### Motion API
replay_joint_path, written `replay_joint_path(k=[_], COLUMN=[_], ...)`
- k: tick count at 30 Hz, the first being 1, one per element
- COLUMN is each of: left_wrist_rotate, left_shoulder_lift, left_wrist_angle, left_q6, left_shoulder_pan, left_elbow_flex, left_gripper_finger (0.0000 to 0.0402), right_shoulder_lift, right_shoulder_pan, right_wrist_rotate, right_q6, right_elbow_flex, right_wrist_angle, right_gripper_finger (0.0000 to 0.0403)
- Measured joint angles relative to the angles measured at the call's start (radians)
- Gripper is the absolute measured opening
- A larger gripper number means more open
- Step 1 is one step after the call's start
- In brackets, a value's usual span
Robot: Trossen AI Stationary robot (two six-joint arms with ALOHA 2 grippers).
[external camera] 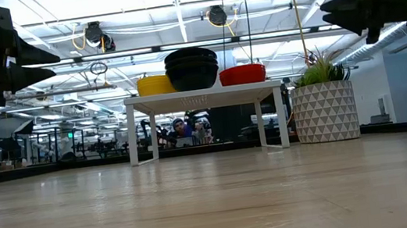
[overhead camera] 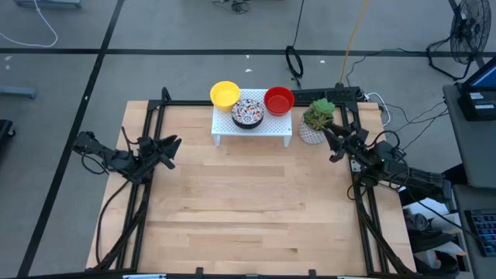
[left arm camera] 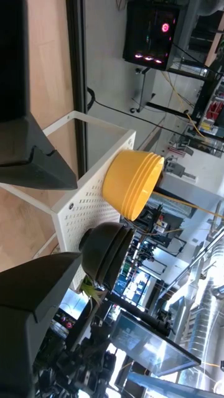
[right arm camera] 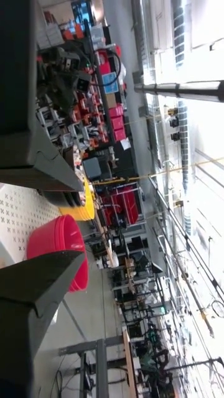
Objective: Pick & Place Mini bowls
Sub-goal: Return to Home Position
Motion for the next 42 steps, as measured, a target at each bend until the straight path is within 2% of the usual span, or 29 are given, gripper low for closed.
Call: replay_joint_path(k=[14,42], left_wrist_rotate=[0.0,0.0], left_shoulder_lift=[0.0,0.0], left_wrist_angle=[0.0,0.0], left_q6=[0.0,0.0], left_shoulder_pan=[0.0,0.0], left_elbow_flex=[0.0,0.0], left_gripper_finger=[0.0175,0.0175], right_shoulder_lift=[0.029,0.029], right_shoulder_pan=[-0.115,-0.118], right_wrist_rotate=[0.001,0.001], right_q6=[0.0,0.0], right_elbow_flex=[0.0,0.0], right_wrist_angle=[0.0,0.0], right_gripper_finger=[0.0155,0.0155])
